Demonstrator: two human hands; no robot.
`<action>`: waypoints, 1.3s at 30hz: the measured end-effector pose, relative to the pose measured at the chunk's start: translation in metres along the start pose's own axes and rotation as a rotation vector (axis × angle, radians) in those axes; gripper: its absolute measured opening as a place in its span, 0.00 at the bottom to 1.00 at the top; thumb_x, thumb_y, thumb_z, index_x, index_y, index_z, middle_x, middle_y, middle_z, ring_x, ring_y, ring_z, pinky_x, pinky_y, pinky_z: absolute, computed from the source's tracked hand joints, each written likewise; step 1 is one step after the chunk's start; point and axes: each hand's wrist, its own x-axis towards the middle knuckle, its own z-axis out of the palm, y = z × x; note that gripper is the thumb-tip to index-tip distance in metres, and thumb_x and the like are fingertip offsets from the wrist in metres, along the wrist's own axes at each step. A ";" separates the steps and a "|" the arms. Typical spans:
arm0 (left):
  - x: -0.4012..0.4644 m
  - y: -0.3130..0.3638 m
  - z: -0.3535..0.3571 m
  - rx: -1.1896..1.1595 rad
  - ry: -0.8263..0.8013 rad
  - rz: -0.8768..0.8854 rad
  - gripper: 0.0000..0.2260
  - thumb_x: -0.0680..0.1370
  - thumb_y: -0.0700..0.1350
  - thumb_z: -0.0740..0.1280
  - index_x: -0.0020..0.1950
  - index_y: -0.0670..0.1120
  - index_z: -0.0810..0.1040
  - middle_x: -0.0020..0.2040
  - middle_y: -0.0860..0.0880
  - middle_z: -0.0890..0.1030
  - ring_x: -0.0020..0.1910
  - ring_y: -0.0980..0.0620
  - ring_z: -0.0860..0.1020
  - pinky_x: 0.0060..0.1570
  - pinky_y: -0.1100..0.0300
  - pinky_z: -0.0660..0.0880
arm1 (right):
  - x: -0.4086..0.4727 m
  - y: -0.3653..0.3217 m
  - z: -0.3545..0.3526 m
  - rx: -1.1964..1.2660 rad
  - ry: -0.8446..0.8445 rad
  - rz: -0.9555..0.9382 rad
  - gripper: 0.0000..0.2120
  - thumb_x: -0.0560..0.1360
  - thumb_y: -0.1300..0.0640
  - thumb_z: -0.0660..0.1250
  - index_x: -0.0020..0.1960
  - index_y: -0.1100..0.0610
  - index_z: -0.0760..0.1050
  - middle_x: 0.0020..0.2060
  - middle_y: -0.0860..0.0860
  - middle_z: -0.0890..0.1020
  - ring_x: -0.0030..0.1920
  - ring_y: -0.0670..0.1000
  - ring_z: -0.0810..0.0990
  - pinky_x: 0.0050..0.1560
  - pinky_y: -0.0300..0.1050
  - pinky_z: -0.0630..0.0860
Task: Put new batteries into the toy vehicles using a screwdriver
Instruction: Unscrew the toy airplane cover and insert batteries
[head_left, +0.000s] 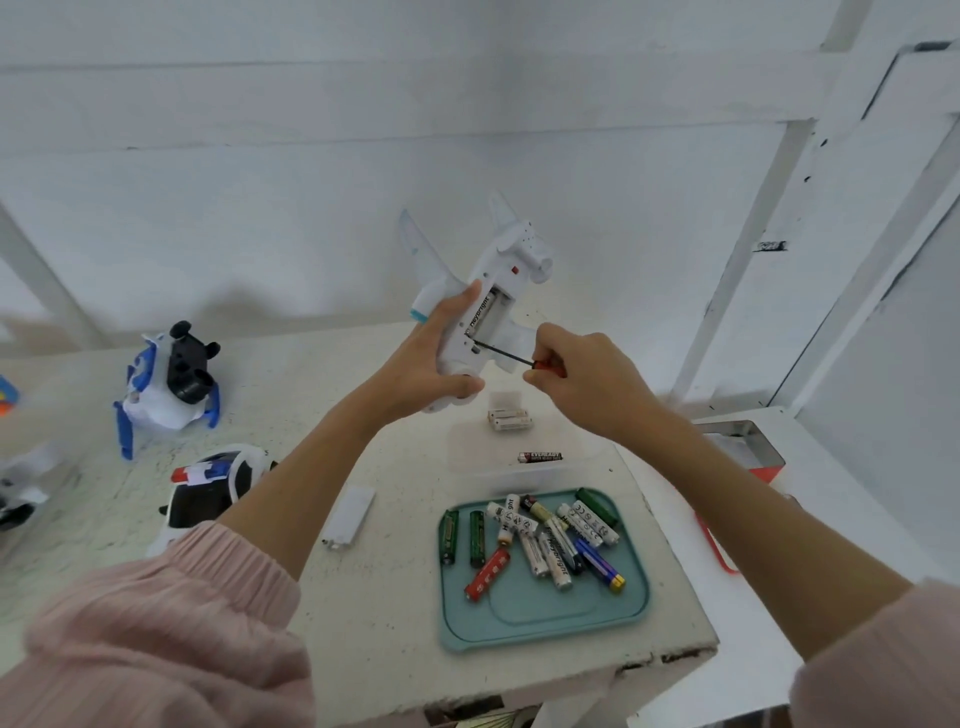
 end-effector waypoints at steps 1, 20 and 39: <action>-0.001 0.001 0.000 -0.005 0.004 0.004 0.40 0.66 0.45 0.71 0.69 0.70 0.53 0.68 0.50 0.65 0.60 0.48 0.72 0.58 0.53 0.76 | 0.000 -0.001 0.001 0.002 0.004 -0.002 0.08 0.75 0.57 0.65 0.42 0.56 0.67 0.30 0.45 0.71 0.37 0.55 0.73 0.36 0.43 0.66; -0.003 -0.004 0.004 -0.175 0.071 0.020 0.40 0.69 0.42 0.73 0.69 0.69 0.54 0.69 0.52 0.64 0.58 0.57 0.73 0.50 0.66 0.75 | -0.014 -0.005 0.024 -0.101 0.169 -0.099 0.07 0.77 0.58 0.61 0.45 0.61 0.68 0.32 0.51 0.74 0.31 0.58 0.72 0.32 0.49 0.70; -0.003 -0.004 -0.009 0.093 0.008 -0.003 0.39 0.65 0.47 0.71 0.69 0.70 0.55 0.68 0.47 0.66 0.58 0.46 0.73 0.57 0.53 0.75 | 0.005 0.000 -0.004 -0.197 0.223 0.009 0.08 0.76 0.55 0.64 0.48 0.60 0.72 0.40 0.55 0.81 0.41 0.59 0.77 0.38 0.46 0.69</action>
